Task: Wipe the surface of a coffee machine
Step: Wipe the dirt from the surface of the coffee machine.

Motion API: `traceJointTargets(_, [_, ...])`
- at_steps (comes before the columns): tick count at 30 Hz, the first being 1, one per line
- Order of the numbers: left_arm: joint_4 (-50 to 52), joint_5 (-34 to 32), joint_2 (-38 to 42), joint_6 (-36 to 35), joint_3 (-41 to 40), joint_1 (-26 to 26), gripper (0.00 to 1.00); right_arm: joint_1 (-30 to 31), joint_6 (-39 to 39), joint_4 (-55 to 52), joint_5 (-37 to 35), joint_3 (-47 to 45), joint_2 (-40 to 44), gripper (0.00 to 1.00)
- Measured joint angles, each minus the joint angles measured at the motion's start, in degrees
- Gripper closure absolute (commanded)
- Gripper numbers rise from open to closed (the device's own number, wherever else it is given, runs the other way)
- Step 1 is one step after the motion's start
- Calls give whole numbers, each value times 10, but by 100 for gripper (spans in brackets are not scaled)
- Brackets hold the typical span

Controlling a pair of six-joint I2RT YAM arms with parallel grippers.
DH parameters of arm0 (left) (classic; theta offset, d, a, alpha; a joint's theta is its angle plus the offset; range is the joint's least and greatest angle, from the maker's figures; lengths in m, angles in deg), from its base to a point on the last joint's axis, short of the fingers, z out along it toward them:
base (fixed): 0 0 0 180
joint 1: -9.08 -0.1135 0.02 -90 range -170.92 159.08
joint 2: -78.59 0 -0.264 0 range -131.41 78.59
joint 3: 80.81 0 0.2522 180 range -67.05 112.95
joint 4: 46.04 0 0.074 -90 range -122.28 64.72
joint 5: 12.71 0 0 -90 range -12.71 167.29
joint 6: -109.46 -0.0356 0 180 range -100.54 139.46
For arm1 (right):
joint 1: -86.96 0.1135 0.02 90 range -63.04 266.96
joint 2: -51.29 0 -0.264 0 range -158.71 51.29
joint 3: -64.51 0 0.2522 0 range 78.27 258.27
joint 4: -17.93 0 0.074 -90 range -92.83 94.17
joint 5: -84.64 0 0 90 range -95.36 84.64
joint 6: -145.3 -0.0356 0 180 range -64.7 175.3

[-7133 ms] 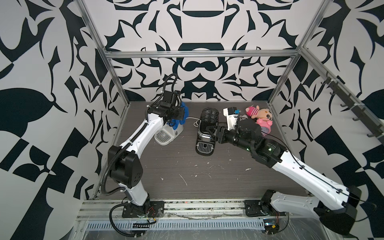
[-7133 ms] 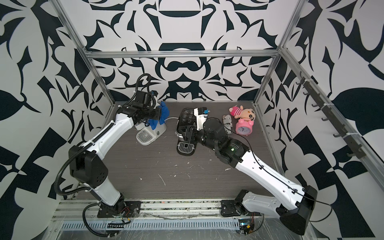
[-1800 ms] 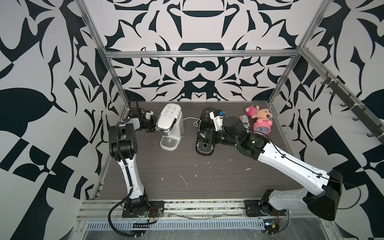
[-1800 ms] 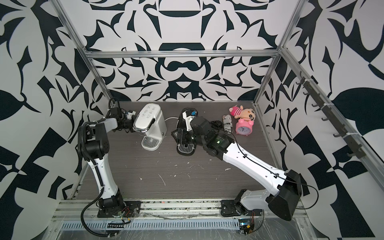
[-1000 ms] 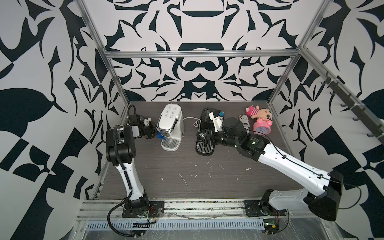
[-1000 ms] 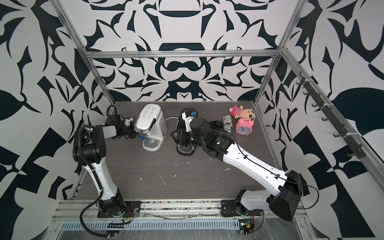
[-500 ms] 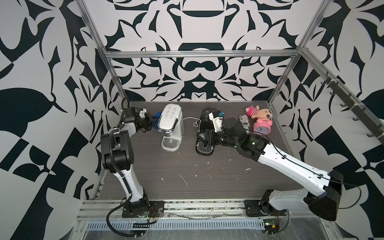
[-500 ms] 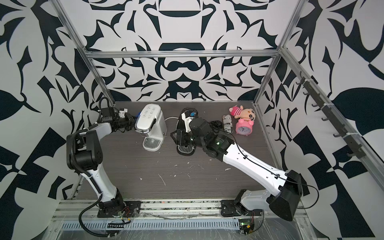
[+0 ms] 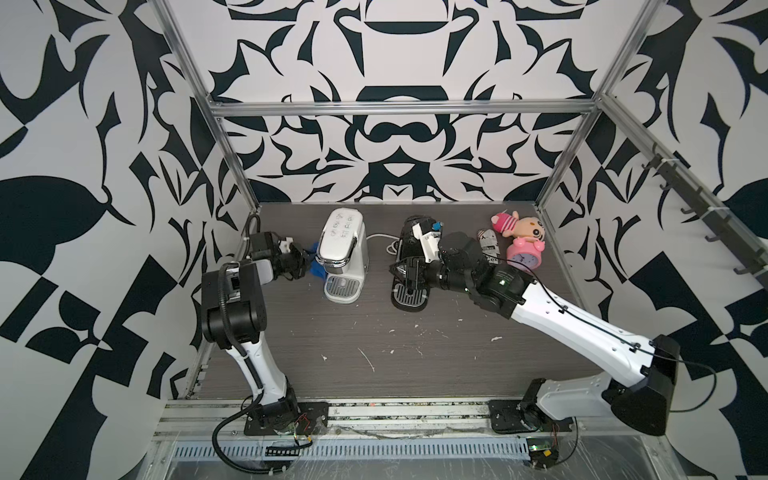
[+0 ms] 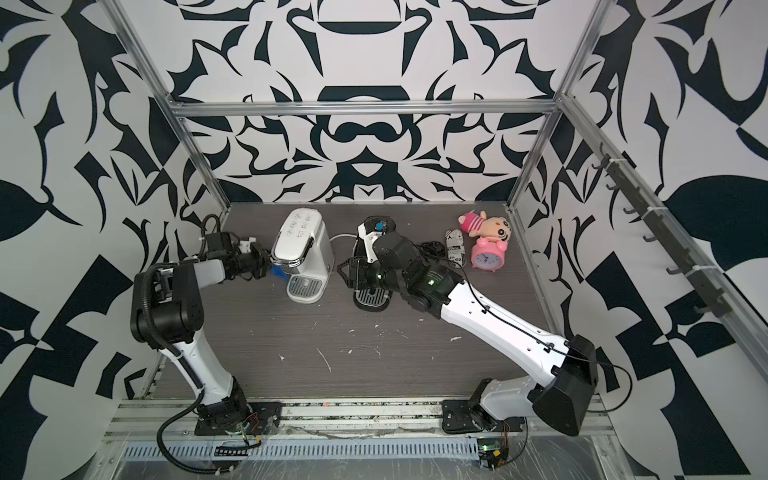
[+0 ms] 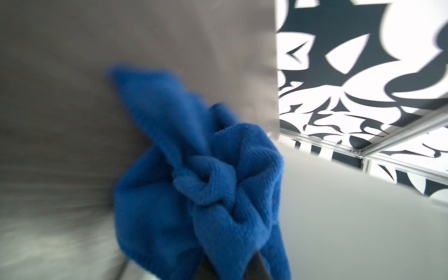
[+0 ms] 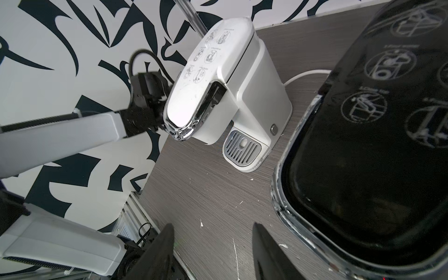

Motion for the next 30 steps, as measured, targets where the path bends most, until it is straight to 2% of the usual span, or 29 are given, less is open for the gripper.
traceJointTargets(6, [114,-24,88,-84,191,14,100,2,1,0,-1,1,0,45])
traceJointTargets(11, [243,-52,116,-212,267,83,100,3,1,0,-1,1,0,46])
traceJointTargets(14, [305,-72,120,-266,247,123,100,4,1,0,-3,1,2,46])
traceJointTargets(16, [326,-87,139,-284,193,142,100,5,1,0,-6,-4,9,46])
traceJointTargets(23, [347,-135,295,-308,63,179,100,5,9,-6,-12,-7,22,46])
traceJointTargets(27, [358,-158,301,-315,59,187,100,5,13,-6,-11,-7,11,46])
traceJointTargets(30, [374,-184,269,-321,104,188,100,5,13,-5,-7,-7,2,46])
